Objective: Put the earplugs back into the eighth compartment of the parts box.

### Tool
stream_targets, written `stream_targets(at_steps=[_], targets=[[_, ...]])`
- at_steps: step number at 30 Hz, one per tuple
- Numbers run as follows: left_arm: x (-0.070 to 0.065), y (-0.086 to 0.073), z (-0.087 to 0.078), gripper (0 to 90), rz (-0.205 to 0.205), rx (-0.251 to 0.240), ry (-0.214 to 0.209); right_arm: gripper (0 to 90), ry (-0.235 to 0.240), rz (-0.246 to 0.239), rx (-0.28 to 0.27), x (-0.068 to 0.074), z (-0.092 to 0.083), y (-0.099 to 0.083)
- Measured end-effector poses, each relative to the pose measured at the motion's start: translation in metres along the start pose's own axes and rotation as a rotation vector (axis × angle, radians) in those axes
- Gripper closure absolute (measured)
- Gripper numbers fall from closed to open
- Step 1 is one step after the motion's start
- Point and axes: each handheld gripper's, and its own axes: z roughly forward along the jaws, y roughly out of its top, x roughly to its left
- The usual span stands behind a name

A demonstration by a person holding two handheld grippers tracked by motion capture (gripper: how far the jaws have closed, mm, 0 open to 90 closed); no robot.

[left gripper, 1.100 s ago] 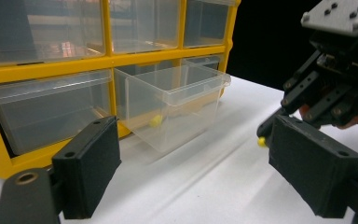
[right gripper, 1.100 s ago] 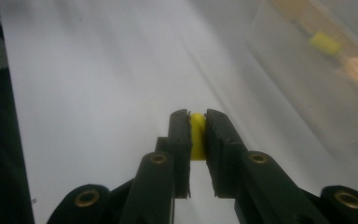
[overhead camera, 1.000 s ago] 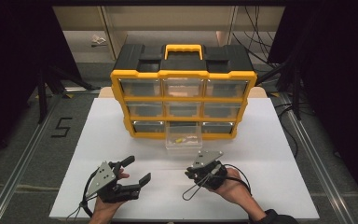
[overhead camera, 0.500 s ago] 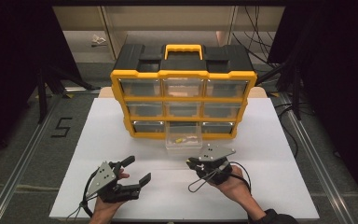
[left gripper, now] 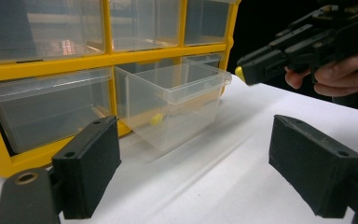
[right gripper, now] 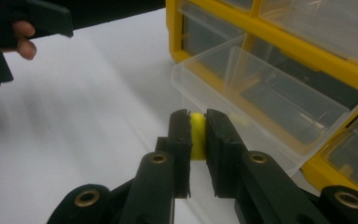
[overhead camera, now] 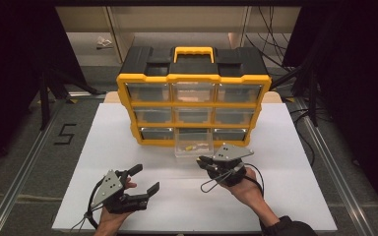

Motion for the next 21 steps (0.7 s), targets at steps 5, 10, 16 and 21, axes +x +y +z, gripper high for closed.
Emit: stream_targets(at_steps=[5, 10, 16, 21], targets=[[0.000, 0.000, 0.000, 16.3, 0.001, 0.000, 0.000, 81.1, -0.010, 0.016, -0.021, -0.005, 0.001, 0.004], [0.000, 0.000, 0.000, 16.3, 0.000, 0.000, 0.001, 81.0, -0.018, 0.023, -0.037, -0.009, 0.003, 0.008], [0.000, 0.000, 0.000, 16.3, 0.000, 0.001, 0.002, 81.0, -0.024, 0.031, -0.056, -0.014, 0.006, 0.016], [0.000, 0.000, 0.000, 16.3, -0.001, 0.001, 0.001, 81.0, -0.029, 0.051, -0.074, -0.019, 0.008, 0.019]])
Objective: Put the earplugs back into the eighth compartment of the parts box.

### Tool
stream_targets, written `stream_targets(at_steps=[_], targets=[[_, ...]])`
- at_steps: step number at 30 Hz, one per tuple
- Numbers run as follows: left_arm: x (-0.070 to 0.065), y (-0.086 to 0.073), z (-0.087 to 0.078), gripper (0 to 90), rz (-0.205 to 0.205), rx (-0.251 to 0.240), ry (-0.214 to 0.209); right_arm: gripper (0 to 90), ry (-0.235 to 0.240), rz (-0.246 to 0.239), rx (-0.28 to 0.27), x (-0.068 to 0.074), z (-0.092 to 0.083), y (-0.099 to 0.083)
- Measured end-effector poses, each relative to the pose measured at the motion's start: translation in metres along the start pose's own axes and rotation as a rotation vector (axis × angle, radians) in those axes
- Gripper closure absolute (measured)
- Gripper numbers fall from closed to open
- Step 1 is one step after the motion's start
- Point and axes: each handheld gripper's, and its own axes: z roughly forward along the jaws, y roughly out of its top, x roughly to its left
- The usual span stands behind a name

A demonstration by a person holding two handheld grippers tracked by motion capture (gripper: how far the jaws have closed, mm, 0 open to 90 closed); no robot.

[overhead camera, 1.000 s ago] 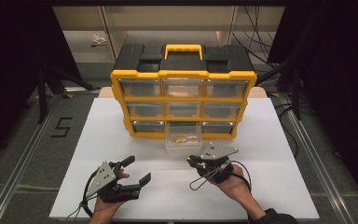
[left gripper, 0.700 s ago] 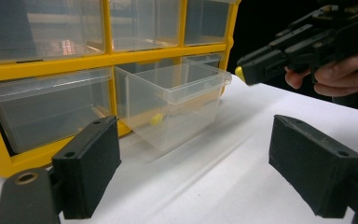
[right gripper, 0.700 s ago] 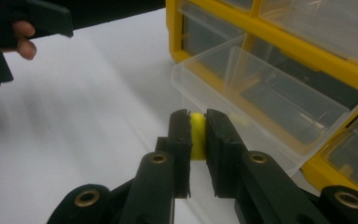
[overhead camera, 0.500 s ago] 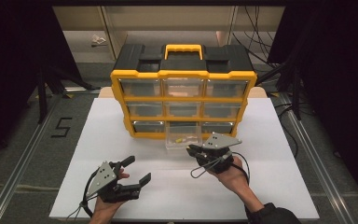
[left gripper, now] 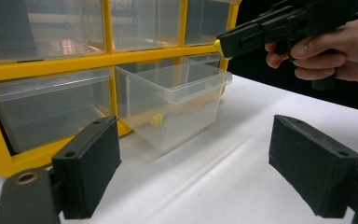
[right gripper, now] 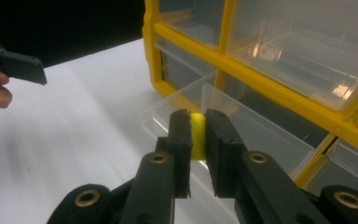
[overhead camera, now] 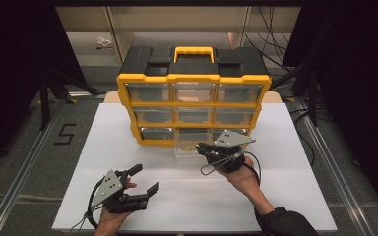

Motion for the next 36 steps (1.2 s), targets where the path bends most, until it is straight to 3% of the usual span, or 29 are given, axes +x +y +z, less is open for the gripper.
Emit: stream_targets(at_steps=[25, 28, 32, 36], targets=[[0.000, 0.000, 0.000, 16.3, -0.001, -0.002, -0.001, 80.0, -0.026, 0.058, 0.014, -0.014, 0.029, 0.005], [0.000, 0.000, 0.000, 16.3, -0.001, -0.001, -0.001, 75.5, -0.041, 0.053, 0.023, -0.014, 0.032, 0.004], [0.000, 0.000, 0.000, 16.3, 0.001, -0.002, -0.003, 67.4, -0.046, 0.080, 0.033, -0.017, 0.033, 0.003], [0.000, 0.000, 0.000, 16.3, 0.000, -0.001, -0.002, 63.9, -0.041, 0.082, 0.017, -0.018, 0.032, 0.003]])
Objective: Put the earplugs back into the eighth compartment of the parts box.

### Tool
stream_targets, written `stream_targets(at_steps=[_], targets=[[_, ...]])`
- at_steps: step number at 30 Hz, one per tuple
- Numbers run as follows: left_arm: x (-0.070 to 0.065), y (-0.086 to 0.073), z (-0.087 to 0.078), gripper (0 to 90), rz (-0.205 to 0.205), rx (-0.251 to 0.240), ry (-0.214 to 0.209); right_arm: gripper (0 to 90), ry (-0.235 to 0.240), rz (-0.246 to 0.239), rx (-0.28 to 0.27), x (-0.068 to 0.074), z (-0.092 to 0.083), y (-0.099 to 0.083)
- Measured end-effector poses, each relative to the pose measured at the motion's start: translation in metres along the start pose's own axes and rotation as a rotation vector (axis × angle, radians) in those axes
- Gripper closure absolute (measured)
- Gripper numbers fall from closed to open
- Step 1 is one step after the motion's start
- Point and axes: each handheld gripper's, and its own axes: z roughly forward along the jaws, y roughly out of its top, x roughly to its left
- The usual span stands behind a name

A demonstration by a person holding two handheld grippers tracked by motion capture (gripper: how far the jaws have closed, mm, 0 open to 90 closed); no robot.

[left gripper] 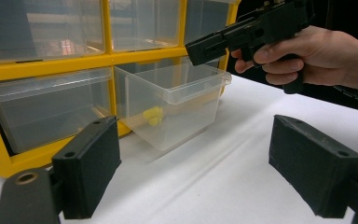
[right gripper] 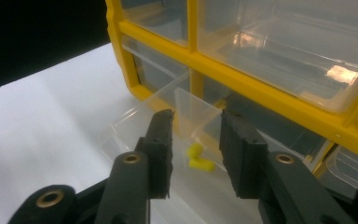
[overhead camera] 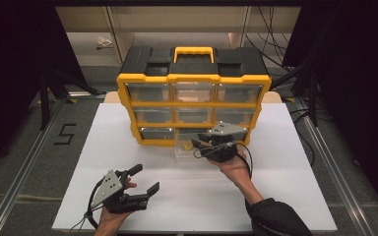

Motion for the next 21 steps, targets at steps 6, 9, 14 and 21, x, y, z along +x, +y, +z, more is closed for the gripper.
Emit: stream_targets(at_steps=[6, 9, 14, 21], targets=[[0.000, 0.000, 0.000, 16.3, -0.001, 0.000, -0.001, 58.7, 0.017, -0.003, -0.010, 0.003, -0.003, 0.002], [0.000, 0.000, 0.000, 16.3, -0.002, -0.001, -0.001, 55.6, 0.026, -0.004, -0.009, 0.005, -0.003, 0.002], [0.000, 0.000, 0.000, 16.3, -0.002, -0.002, 0.000, 53.2, 0.036, -0.017, -0.017, 0.009, -0.007, 0.003], [0.000, 0.000, 0.000, 16.3, -0.002, -0.004, 0.000, 47.9, 0.057, -0.019, -0.056, 0.016, -0.019, 0.007]])
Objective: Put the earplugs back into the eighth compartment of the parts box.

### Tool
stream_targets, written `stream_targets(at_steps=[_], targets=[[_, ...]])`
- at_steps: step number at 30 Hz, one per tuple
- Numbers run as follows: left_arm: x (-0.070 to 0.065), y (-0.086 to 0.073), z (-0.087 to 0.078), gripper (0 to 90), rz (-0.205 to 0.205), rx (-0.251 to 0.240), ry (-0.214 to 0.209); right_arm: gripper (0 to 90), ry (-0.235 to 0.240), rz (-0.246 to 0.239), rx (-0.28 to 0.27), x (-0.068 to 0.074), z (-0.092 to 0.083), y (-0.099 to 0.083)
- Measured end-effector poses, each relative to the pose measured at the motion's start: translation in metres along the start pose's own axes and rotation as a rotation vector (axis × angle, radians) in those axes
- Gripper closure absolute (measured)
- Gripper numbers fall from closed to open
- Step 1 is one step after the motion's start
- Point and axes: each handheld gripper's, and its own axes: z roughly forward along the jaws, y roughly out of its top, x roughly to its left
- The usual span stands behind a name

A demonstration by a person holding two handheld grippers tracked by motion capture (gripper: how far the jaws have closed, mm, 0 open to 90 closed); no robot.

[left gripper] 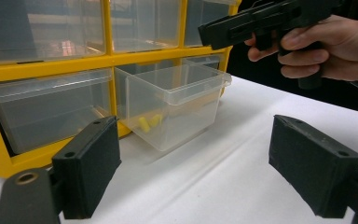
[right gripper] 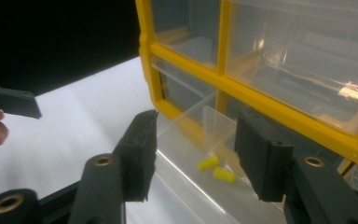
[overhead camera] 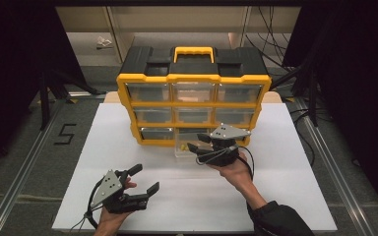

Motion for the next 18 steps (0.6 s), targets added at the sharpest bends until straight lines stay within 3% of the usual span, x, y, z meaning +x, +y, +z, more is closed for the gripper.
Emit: stream_targets(at_steps=[11, 15, 18], targets=[[0.000, 0.000, 0.000, 16.3, -0.001, -0.004, 0.000, 38.2, 0.028, -0.004, -0.024, 0.008, -0.013, -0.001], [0.000, 0.000, 0.000, 16.3, 0.000, -0.004, -0.001, 33.3, 0.041, 0.036, -0.028, 0.008, -0.018, -0.002], [0.000, 0.000, -0.001, 16.3, 0.000, -0.005, 0.000, 30.5, 0.043, 0.034, -0.033, 0.008, -0.021, -0.006]])
